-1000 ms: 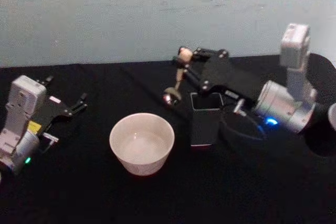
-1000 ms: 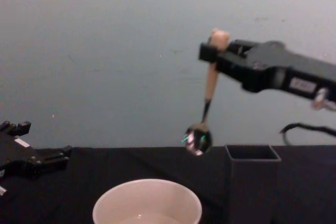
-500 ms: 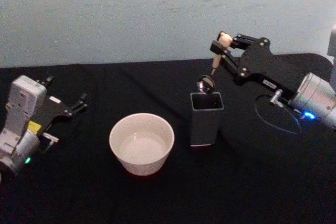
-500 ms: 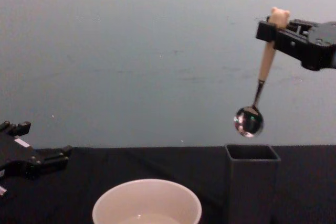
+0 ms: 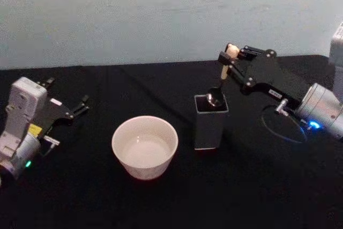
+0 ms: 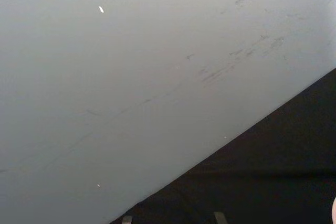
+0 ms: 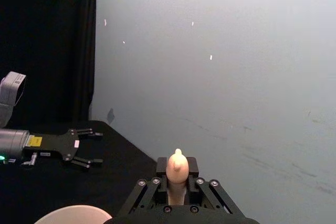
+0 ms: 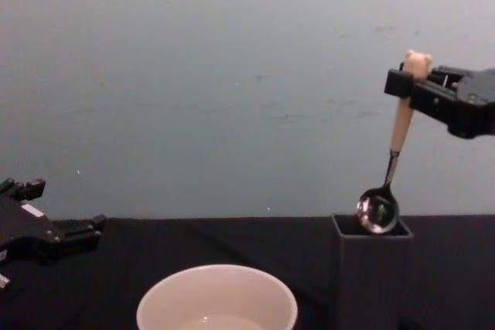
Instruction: Pick up the stirring spoon with one hand, stir inside the cup, then place it back in its original position.
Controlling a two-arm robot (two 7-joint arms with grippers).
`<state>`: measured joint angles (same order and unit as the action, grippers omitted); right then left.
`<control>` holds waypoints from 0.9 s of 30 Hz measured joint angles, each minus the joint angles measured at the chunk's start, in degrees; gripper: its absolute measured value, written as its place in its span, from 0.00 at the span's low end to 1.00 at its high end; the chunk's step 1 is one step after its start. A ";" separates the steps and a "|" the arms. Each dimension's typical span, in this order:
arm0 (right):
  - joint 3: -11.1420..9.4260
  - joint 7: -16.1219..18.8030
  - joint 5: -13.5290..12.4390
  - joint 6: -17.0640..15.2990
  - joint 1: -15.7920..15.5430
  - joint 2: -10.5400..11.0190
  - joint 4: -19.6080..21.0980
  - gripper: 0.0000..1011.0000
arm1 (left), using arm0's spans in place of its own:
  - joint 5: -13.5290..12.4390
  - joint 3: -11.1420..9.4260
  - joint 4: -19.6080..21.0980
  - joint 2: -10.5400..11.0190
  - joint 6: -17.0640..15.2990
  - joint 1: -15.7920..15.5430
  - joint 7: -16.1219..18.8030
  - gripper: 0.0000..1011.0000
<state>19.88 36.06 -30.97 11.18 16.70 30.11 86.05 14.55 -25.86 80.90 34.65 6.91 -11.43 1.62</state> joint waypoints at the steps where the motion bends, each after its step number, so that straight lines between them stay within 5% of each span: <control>1: 0.19 0.43 0.01 0.21 0.23 -0.26 -0.66 0.21 | 0.00 0.00 0.00 0.00 0.00 0.00 0.00 0.99; 14: 3.10 5.90 -1.87 0.07 2.81 -1.79 -7.68 0.21 | 0.00 0.00 0.00 0.00 0.00 0.00 0.00 0.99; 27: 5.69 6.80 -1.24 -0.99 5.92 -3.77 -15.55 0.21 | 0.00 0.00 0.00 0.00 0.00 0.00 0.00 0.99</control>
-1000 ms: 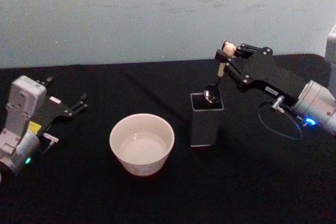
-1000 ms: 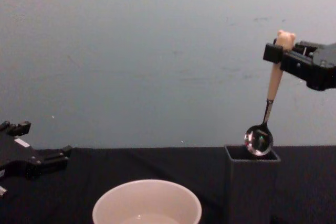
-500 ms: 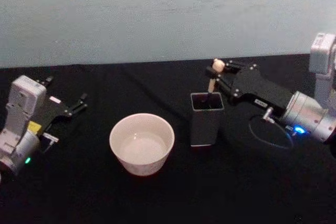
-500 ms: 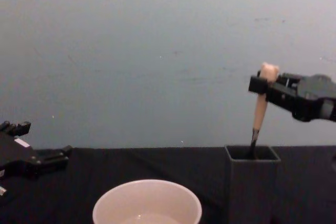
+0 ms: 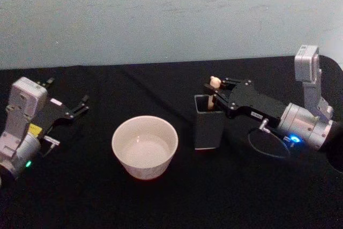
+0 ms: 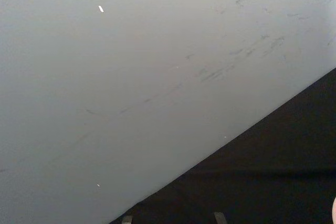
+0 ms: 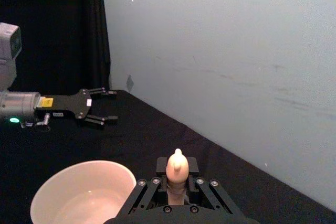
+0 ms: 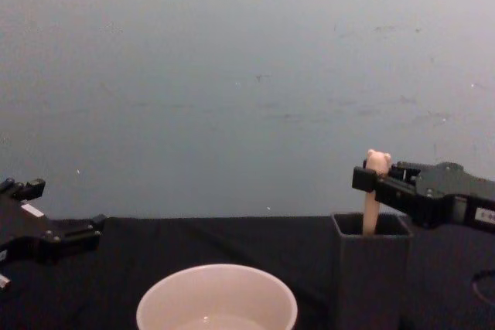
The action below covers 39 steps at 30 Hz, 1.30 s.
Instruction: Pick up the stirring spoon with one hand, stir inside the cup, then place it back in its original position.
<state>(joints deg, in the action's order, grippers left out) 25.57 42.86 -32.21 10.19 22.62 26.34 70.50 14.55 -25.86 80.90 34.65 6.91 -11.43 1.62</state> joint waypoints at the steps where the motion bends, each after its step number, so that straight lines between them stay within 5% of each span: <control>1: 0.09 -0.06 0.04 -0.08 0.17 -0.16 -0.50 0.21 | 0.00 0.00 0.00 0.00 0.00 0.00 0.00 0.99; 28: 0.44 -1.41 0.89 -0.92 0.58 -1.02 -2.70 0.21 | 0.00 0.00 0.00 0.00 0.00 0.00 0.00 0.99; 39: 0.39 -1.35 0.82 -0.87 0.58 -0.98 -2.65 0.51 | 0.00 0.00 0.00 0.00 0.00 0.00 0.00 0.99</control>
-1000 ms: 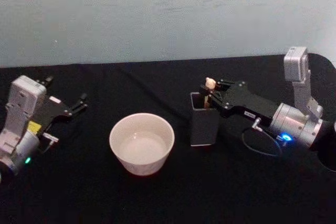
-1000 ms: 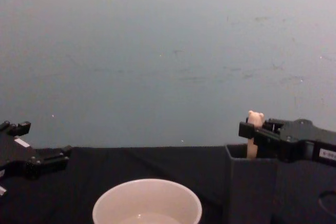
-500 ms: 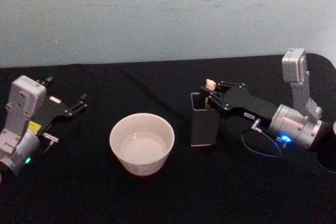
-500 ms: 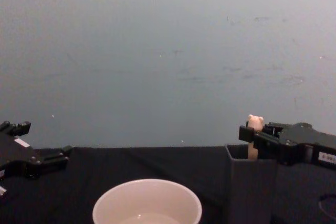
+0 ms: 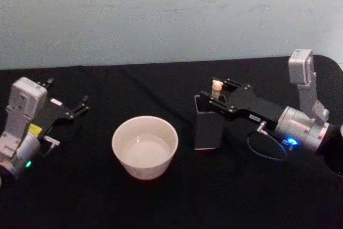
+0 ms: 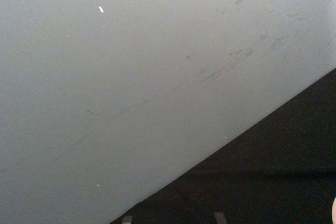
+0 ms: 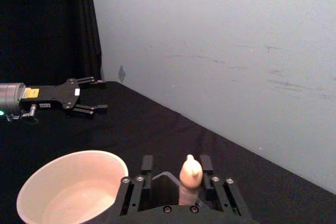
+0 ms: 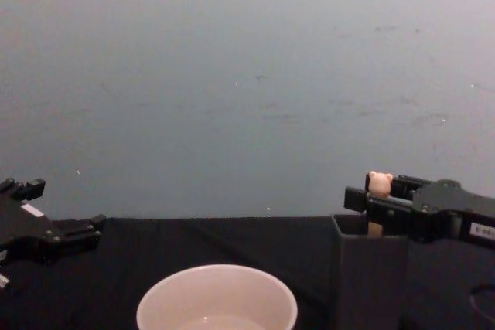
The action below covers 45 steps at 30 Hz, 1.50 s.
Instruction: Pick up the stirring spoon with one hand, stir inside the cup, then place it back in its original position.
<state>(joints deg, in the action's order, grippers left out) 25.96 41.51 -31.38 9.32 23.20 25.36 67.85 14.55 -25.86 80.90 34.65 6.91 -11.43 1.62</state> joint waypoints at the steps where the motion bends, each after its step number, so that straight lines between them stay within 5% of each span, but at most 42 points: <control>1: 0.00 0.00 -0.01 0.00 0.00 0.00 0.00 0.55 | 0.00 0.00 0.00 0.00 0.00 0.00 0.00 0.99; 15: 0.00 0.07 -0.05 0.04 0.00 0.00 0.02 0.97 | 0.00 0.00 0.00 0.00 0.00 0.00 0.00 0.99; 30: -1.75 -1.08 -0.86 1.08 -1.06 0.25 2.78 0.99 | 0.00 0.00 0.00 0.00 0.00 0.00 0.00 0.99; 37: -6.62 -8.03 -1.64 3.48 -3.61 -0.34 6.85 0.99 | 0.00 0.00 0.00 0.00 0.00 0.00 0.00 0.99; 41: -9.47 -16.77 1.81 5.51 -5.10 -2.07 7.48 0.99 | 0.00 0.00 0.00 0.00 0.00 0.00 0.00 0.99; 45: -10.26 -21.94 4.67 4.82 -5.62 -3.37 6.32 0.99 | 0.00 0.00 0.00 0.00 0.00 0.00 0.00 0.99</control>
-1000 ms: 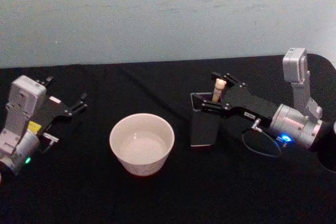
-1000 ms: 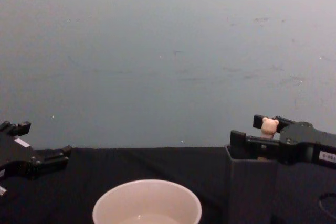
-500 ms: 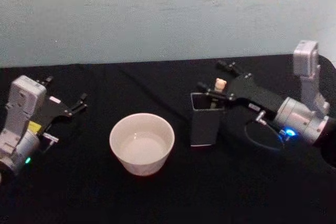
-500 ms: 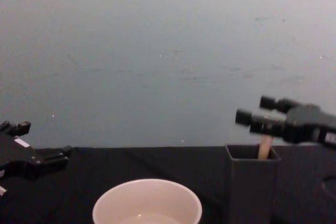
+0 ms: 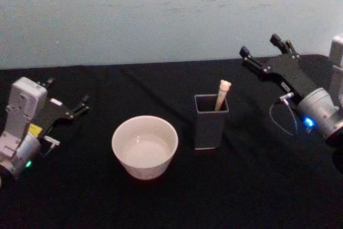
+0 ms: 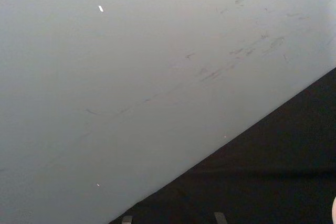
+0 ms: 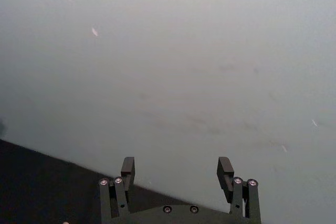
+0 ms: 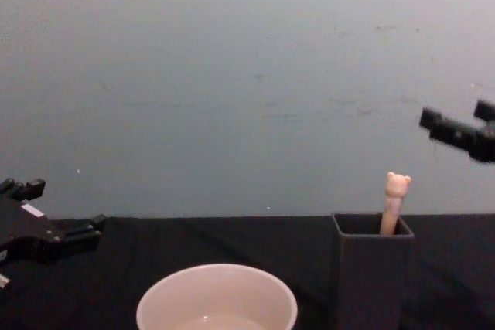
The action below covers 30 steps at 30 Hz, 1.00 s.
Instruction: Pick up the stirring spoon with one hand, stir inside the cup, then place it back in its original position.
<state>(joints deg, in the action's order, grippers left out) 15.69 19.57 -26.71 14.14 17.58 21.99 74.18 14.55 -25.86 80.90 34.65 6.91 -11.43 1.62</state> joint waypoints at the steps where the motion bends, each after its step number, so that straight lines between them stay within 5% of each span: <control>1: -0.01 -1.09 0.75 -0.65 -0.09 -0.42 -0.75 0.99 | 0.00 0.00 0.00 0.00 0.00 0.00 0.00 0.99; 17: 1.09 -3.40 5.21 -6.17 0.40 -3.34 -6.67 0.99 | 0.00 0.00 0.00 0.00 0.00 0.00 0.00 0.99; 30: 1.10 -3.36 5.18 -6.19 0.43 -3.26 -6.57 0.99 | 0.00 0.00 0.00 0.00 0.00 0.00 0.00 0.99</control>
<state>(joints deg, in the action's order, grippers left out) 16.79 16.20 -21.53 7.94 18.01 18.73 67.61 14.55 -25.86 80.90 34.65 6.91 -11.43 1.62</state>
